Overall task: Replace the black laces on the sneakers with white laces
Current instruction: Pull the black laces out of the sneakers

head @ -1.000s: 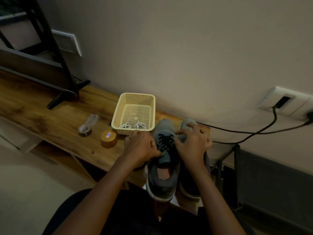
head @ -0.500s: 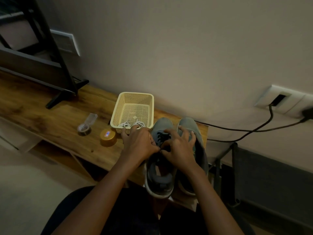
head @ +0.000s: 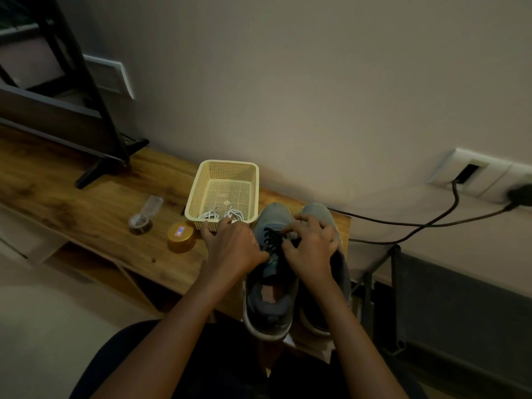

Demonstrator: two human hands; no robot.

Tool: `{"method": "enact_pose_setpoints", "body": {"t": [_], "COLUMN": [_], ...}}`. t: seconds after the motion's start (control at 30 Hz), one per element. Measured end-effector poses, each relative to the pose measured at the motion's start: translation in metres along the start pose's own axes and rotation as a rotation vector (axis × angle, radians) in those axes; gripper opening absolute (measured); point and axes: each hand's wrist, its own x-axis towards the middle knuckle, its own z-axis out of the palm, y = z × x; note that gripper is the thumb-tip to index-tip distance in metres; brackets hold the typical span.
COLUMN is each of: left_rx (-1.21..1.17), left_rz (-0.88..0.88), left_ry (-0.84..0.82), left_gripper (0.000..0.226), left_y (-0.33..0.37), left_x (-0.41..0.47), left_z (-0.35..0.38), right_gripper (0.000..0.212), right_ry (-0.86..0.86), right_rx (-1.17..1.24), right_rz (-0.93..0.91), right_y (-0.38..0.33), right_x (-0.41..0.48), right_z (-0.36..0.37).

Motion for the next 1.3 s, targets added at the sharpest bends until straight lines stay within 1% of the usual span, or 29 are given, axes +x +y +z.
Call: {"method": "enact_pose_setpoints", "body": {"t": [0.07,0.2,0.33,0.47,0.53,0.6,0.63,0.67,0.7,0.77,0.8,0.9,0.93,1.07,1.17,1.23,1.3], "left_rx": [0.017,0.074,0.073,0.03,0.043,0.045,0.041,0.038,0.035,0.022,0.01,-0.029,-0.035,-0.032,-0.049,-0.061,-0.071], "left_rz": [0.023,0.061,0.052,0.017,0.002,-0.003,-0.004,-0.005,-0.006,-0.012,-0.017,-0.025,-0.025,-0.02,-0.023,-0.016,-0.012], "left_ry": [-0.01,-0.033,0.028,0.033,0.026,0.02,0.017,0.015,0.013,0.014,0.014,0.007,0.004,-0.003,-0.013,-0.025,-0.03], "left_gripper": [0.017,0.019,0.017,0.024,0.023,0.02,0.02,0.021,0.021,0.02,0.02,0.02,0.02,0.02,0.019,0.019,0.019], "left_y": [-0.001,-0.001,0.0,0.0,0.002,0.003,0.002,0.002,0.002,0.001,0.0,-0.003,-0.003,-0.005,-0.009,-0.01,-0.009], "left_x": [-0.001,-0.002,-0.001,0.001,0.001,0.001,0.001,0.0,0.0,0.001,0.002,0.005,0.005,0.009,0.011,0.012,0.011], "left_z": [0.001,0.002,0.003,0.006,0.005,0.003,0.003,0.003,0.003,0.004,0.005,0.007,0.008,0.01,0.011,0.012,0.012], "right_gripper": [0.024,0.018,0.017,0.014,0.01,0.008,0.007,0.006,0.006,0.006,0.009,0.028,0.029,0.018,0.016,0.014,0.012], "right_ry": [-0.054,-0.184,-0.181,-0.098,0.007,0.161,0.217,0.238,0.225,0.159,0.131,0.036,-0.006,-0.142,-0.221,-0.204,-0.133], "right_rx": [-0.018,-0.206,-0.241,-0.195,-0.145,-0.071,-0.028,0.013,0.035,0.003,-0.024,-0.107,-0.13,-0.133,-0.173,-0.186,-0.163], "right_rz": [-0.076,-0.183,-0.207,-0.214,-0.172,-0.047,0.042,0.123,0.172,0.155,0.112,-0.053,-0.101,-0.141,-0.18,-0.204,-0.206], "right_y": [0.0,-0.001,0.0,0.001,0.002,0.005,0.006,0.007,0.008,0.007,0.007,0.003,0.003,0.003,0.004,0.004,0.004], "right_x": [0.0,-0.004,-0.002,-0.002,-0.001,0.002,0.004,0.006,0.007,0.007,0.006,0.002,0.002,0.003,0.003,0.003,0.003], "right_z": [-0.003,-0.001,-0.001,0.001,0.001,-0.002,-0.005,-0.007,-0.007,-0.005,-0.004,-0.003,-0.003,-0.005,-0.005,-0.004,-0.003]}}
